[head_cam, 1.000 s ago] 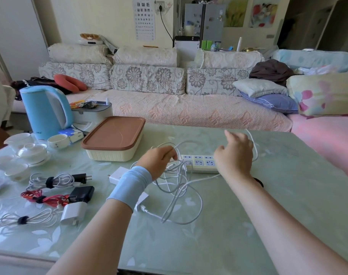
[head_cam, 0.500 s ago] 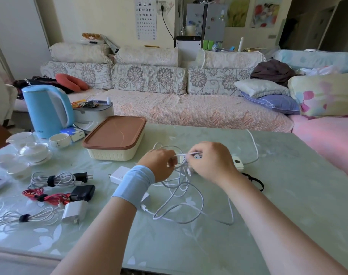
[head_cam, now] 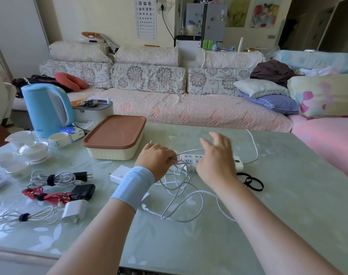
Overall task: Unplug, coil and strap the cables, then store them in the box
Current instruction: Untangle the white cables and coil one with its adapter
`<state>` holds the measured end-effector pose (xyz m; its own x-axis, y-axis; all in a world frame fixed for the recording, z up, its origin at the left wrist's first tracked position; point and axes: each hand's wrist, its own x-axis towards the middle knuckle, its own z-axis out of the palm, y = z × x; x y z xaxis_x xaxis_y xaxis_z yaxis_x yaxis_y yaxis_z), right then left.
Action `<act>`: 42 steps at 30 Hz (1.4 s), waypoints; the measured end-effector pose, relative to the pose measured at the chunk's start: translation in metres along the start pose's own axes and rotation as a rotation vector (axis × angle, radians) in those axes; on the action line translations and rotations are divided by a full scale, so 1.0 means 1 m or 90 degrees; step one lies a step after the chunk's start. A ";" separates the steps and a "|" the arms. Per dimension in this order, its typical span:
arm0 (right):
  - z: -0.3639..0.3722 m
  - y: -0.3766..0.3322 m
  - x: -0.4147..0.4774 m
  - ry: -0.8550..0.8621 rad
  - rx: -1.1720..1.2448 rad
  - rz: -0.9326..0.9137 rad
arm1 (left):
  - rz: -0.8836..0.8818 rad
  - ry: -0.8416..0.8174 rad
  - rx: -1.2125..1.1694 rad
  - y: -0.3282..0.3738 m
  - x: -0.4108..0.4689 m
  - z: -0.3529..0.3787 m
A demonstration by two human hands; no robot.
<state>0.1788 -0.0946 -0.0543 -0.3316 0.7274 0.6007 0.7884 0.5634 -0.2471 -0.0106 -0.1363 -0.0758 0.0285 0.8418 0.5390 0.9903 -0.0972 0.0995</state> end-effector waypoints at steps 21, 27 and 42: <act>-0.019 0.001 0.017 0.338 0.418 0.167 | -0.208 0.117 0.245 -0.035 0.018 0.010; -0.007 0.008 0.014 0.265 0.400 0.234 | -0.313 -0.097 0.242 -0.029 0.020 0.029; -0.012 0.011 0.025 0.217 0.765 0.237 | -0.160 -0.123 -0.118 0.001 0.026 -0.006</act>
<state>0.1853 -0.0745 -0.0327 0.0920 0.8797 0.4665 -0.2088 0.4752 -0.8548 -0.0097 -0.1179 -0.0572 -0.1704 0.9348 0.3117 0.9285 0.0464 0.3685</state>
